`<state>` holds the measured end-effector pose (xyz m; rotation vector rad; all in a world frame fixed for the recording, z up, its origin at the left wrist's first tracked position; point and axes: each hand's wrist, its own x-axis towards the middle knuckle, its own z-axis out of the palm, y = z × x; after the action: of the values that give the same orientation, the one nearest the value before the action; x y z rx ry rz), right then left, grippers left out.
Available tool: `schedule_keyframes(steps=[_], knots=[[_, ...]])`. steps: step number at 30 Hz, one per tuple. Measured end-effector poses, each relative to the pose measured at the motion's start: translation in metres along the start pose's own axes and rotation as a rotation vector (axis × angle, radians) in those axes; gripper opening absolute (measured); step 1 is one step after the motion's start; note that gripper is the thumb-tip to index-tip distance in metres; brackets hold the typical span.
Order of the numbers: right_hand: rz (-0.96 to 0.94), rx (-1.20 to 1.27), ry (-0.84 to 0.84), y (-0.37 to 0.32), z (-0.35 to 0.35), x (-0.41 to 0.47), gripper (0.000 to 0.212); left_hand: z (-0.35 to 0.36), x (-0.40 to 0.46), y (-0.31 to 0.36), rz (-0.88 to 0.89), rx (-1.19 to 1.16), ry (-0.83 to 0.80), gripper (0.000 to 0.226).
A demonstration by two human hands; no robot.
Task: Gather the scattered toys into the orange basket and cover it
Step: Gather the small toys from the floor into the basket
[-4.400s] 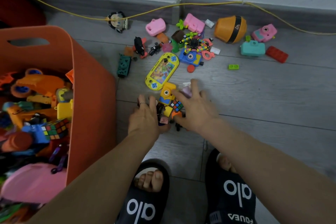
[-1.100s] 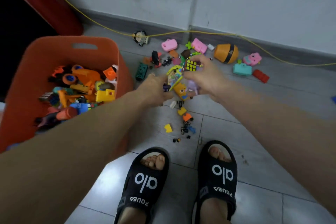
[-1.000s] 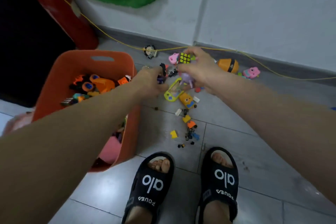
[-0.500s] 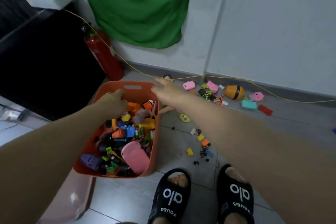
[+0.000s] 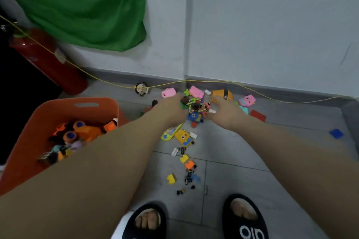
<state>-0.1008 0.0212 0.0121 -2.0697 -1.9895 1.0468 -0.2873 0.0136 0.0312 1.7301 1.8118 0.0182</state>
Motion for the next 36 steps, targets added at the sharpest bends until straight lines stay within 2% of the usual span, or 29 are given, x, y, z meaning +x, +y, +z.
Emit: schedule_keyframes(steps=[5, 9, 13, 16, 22, 28, 32, 36], knots=[[0.164, 0.075, 0.100, 0.079, 0.011, 0.063, 0.075, 0.071, 0.064, 0.004, -0.037, -0.017, -0.073, 0.091], [0.339, 0.035, 0.239, 0.155, 0.012, 0.109, 0.071, 0.111, 0.120, 0.008, -0.045, 0.157, -0.056, 0.119], [0.410, 0.023, 0.249, 0.201, 0.032, 0.125, 0.059, 0.130, 0.159, 0.018, -0.044, 0.280, -0.092, 0.128], [0.385, -0.044, 0.241, 0.205, 0.049, 0.128, 0.065, 0.142, 0.174, 0.023, -0.055, 0.267, -0.150, 0.127], [0.102, -0.183, 0.227, 0.177, 0.062, 0.133, 0.072, 0.157, 0.181, 0.027, -0.004, 0.356, -0.121, 0.100], [-0.038, -0.436, 0.059, 0.173, 0.071, 0.132, 0.067, 0.174, 0.181, 0.031, 0.027, 0.496, -0.124, 0.088], [-0.101, -0.473, 0.085, 0.171, 0.079, 0.125, 0.061, 0.182, 0.179, 0.025, 0.047, 0.514, -0.113, 0.091], [-0.140, -0.441, 0.161, 0.173, 0.091, 0.109, 0.054, 0.174, 0.171, 0.020, 0.098, 0.424, -0.113, 0.084]])
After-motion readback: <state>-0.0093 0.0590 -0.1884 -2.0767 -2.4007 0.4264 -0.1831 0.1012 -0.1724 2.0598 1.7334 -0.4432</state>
